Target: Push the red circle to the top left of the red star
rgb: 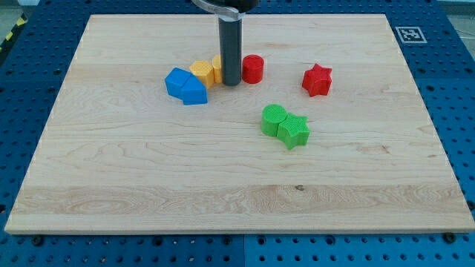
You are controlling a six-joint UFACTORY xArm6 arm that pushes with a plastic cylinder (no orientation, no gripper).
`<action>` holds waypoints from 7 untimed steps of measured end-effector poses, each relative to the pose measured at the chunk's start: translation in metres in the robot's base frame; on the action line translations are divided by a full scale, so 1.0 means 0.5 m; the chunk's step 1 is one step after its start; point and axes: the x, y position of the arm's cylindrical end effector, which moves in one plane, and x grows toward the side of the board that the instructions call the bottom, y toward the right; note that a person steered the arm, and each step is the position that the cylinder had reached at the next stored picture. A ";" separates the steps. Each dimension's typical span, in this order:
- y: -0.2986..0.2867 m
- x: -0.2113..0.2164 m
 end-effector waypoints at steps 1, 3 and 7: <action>-0.012 0.000; 0.019 -0.029; 0.089 -0.072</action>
